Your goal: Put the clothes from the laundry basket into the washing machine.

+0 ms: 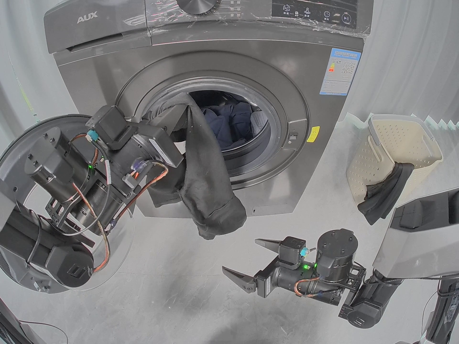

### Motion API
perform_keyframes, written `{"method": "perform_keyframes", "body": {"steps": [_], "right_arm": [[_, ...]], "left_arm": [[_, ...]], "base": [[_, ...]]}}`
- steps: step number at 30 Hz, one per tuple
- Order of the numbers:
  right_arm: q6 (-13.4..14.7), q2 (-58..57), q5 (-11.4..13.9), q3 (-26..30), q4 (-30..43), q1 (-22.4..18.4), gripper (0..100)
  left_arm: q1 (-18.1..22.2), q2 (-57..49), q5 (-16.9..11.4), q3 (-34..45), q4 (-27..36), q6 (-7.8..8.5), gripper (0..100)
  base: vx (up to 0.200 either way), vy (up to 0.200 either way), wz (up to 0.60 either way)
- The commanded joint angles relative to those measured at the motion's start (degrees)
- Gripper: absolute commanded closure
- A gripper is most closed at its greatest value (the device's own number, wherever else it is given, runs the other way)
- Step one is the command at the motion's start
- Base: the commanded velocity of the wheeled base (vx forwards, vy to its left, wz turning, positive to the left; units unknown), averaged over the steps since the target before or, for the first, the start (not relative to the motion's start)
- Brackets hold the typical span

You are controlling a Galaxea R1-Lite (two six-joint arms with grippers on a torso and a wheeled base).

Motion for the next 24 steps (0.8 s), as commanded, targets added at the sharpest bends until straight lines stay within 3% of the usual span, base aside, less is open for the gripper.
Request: {"method": "perform_keyframes", "body": {"steps": [1,6,12,24], "right_arm": [[-0.14,0.59,-0.25,-2.58,0.11,-0.75,0],[-0.67,5.51,-0.60,-15.58,1.26,-4.27,0],[-1.90,12.19,-0.33,-25.87,2.49,-5.76,0],[-3.66,18.96,-0.07,-38.00,6.79,-5.15,0]], "left_arm": [[-0.01,-0.13,-0.02,0.09,-0.03,-0.01,100],[-1.07,-0.66,-0.19,0.70,-0.20,0.07,100],[-2.82,-1.36,-0.37,1.32,-0.20,0.16,100],[-3.70,-3.03,-0.72,1.32,-0.20,0.07,100]], "base": [[0.000,0.000,0.00],[0.000,0.000,0.00],[0.000,0.000,0.00],[0.000,0.000,0.00]]}}
